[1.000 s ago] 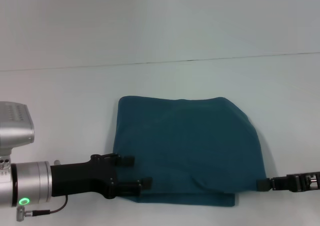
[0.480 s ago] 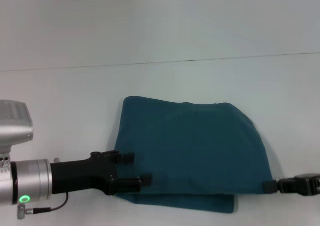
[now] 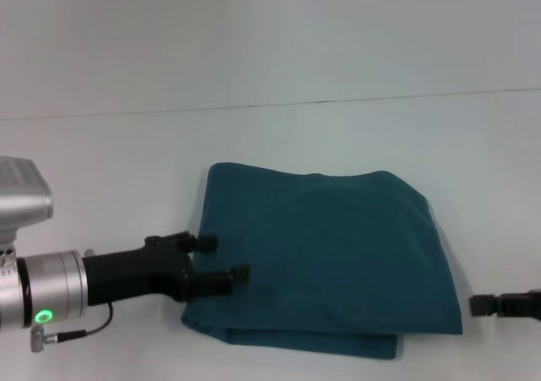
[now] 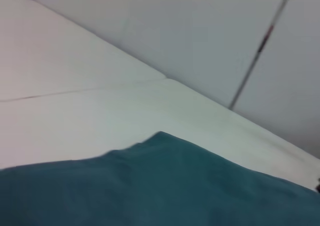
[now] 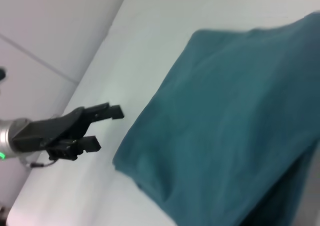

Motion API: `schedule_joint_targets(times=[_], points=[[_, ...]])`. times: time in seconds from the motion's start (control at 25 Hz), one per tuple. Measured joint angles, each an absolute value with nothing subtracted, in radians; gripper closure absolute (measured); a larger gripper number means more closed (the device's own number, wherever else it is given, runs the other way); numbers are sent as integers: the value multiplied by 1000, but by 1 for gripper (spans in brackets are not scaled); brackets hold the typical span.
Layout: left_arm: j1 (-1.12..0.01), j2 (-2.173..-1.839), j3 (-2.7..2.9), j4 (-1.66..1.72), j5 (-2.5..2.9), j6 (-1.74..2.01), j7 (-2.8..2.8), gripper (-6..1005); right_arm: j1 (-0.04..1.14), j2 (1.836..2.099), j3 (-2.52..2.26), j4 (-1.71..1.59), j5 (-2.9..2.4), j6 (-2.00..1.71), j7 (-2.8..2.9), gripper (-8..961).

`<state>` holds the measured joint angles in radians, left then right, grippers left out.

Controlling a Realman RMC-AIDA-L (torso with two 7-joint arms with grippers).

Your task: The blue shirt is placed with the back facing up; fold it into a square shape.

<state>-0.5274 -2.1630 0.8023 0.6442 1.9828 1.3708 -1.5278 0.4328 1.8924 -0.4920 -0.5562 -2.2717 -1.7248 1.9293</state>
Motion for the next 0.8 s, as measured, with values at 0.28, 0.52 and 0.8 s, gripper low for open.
schedule_joint_targets(times=[0.28,0.52,0.8], points=[[-534,-2158,804,650,1969,1290,-1657,113,406,1883,-312,-558,-2228,-1767,1829,615],[-522,-2139,805,695,2009,1317,-1832,113,419,1890,-280,-551,-2144,-1790,1753,245],[-512,-2126,799,720,2089,1336,-1974,113,467,1903,-274,-540,-2113,-1783,1737,104]])
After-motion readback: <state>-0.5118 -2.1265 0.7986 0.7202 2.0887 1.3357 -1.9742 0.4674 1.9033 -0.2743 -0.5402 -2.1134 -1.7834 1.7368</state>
